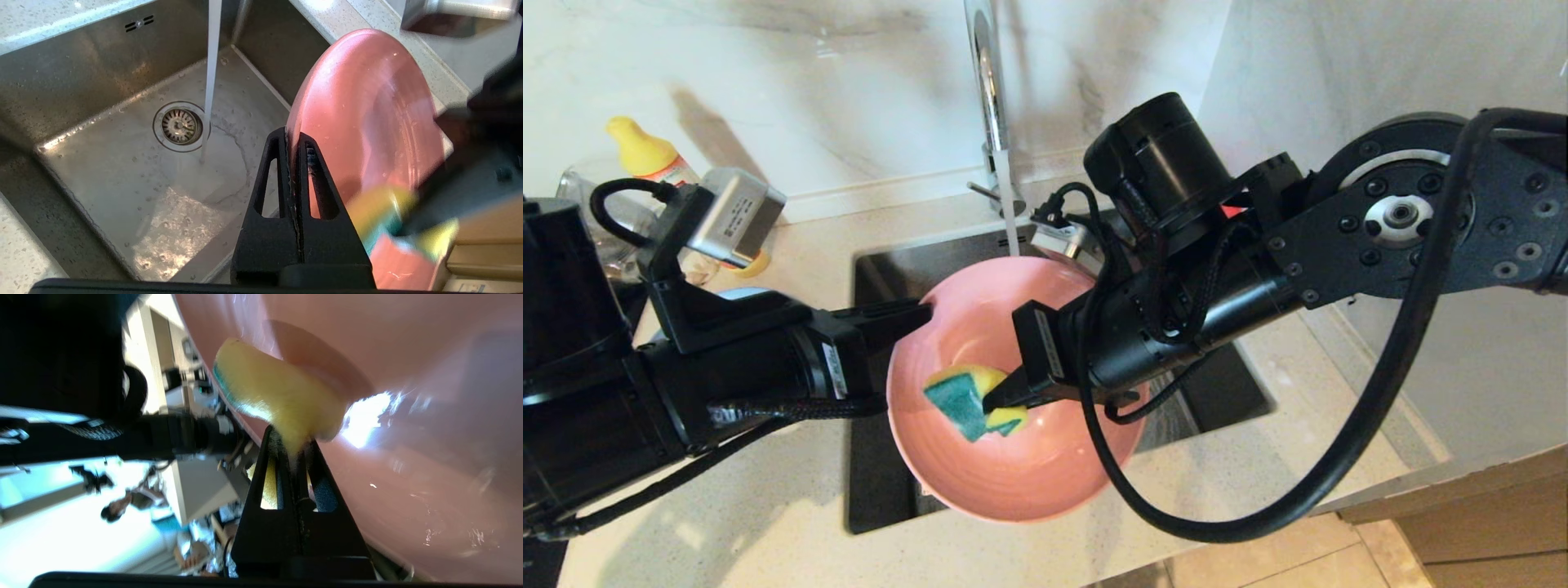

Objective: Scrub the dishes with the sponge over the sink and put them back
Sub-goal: Wipe the plate

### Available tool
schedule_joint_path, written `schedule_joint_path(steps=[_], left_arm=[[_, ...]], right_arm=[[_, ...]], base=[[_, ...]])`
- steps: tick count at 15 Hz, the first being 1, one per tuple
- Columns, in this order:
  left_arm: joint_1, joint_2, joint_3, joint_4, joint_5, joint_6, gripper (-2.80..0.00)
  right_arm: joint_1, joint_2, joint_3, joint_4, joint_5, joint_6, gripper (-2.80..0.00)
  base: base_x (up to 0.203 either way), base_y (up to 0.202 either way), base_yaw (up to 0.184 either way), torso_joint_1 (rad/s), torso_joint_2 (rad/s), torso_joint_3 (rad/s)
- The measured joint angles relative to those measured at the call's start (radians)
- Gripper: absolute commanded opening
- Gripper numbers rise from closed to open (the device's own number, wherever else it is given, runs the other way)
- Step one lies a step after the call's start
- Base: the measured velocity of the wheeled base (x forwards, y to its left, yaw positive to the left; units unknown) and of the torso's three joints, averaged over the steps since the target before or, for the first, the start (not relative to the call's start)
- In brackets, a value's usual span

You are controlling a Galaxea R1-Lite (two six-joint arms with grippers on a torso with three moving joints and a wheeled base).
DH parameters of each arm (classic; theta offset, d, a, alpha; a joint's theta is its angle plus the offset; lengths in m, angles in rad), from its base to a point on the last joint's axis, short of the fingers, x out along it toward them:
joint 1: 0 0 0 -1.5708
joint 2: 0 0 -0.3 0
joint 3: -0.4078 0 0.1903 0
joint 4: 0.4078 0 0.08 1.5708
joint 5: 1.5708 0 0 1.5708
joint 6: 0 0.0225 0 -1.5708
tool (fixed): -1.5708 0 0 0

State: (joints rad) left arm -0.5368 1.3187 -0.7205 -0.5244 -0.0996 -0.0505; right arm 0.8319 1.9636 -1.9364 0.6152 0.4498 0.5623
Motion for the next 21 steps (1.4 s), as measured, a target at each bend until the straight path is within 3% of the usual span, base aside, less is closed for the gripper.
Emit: schedule_joint_path(steps=[10,21], left_arm=[[-0.003,-0.022,0.015,-0.002,0.004,-0.003,-2.80],[0.020,-0.012,-0.035,-0.003,0.011,-0.027,-2.80]], right_arm=[[-0.077,-0.066,-0.001,-0.004,-0.001,0.001,-2.80],[-0.114,-0.131,0.075,0.123,0.000,-0.001,-2.80]], base=[[0.000,0.000,0.000,0.000,0.00,0.000],[0.000,0.000,0.000,0.000,0.00,0.000]])
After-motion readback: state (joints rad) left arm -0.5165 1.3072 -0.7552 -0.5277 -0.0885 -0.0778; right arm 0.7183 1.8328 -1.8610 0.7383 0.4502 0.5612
